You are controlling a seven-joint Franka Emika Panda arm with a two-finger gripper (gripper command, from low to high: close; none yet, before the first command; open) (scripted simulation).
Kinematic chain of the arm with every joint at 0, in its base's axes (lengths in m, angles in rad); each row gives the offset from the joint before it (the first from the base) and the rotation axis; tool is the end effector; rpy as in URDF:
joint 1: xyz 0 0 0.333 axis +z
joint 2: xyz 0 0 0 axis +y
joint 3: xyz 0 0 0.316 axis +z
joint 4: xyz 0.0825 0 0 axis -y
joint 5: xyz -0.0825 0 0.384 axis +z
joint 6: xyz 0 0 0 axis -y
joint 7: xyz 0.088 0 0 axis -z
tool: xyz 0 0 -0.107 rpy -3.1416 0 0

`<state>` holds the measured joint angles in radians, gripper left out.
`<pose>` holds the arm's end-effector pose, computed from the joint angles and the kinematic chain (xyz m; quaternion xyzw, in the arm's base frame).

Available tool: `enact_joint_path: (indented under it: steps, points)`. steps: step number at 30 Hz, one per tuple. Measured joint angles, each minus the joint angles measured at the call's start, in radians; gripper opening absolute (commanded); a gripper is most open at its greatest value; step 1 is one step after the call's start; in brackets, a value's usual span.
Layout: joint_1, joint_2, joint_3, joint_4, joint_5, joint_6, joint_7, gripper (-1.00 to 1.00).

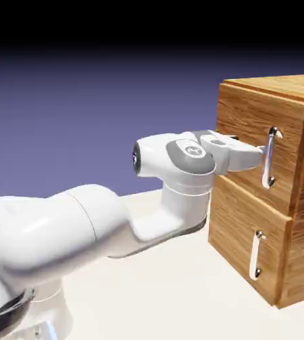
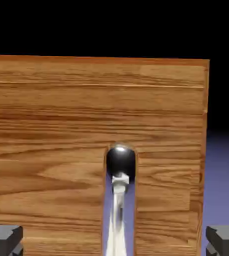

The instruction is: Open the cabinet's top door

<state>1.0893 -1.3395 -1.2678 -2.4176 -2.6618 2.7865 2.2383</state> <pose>0.4149 -0.1307 0.4751 -0.6672 0.2505 -0.6432 0.2800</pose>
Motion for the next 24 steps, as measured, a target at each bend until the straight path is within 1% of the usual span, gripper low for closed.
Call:
enact_joint_path:
  steps: [4,8,9,11,14,20,24]
  points:
    - [0.051,-0.036,-0.059,0.018,-0.125,-0.012,0.070,0.00]
    - [0.195,-0.025,-0.097,0.142,-0.142,-0.031,0.066,0.00]
    - [0.212,-0.024,-0.102,0.156,-0.144,-0.033,0.066,-1.00]
    - [0.212,-0.024,-0.102,0.156,-0.144,-0.033,0.066,-1.00]
    - [0.140,-0.024,-0.066,0.047,-0.144,-0.143,0.092,-1.00]
    - [0.076,0.159,-0.033,0.038,-0.230,-0.121,0.351,-1.00]
    - [-0.048,0.298,0.057,-0.051,-0.230,-0.188,0.525,-1.00]
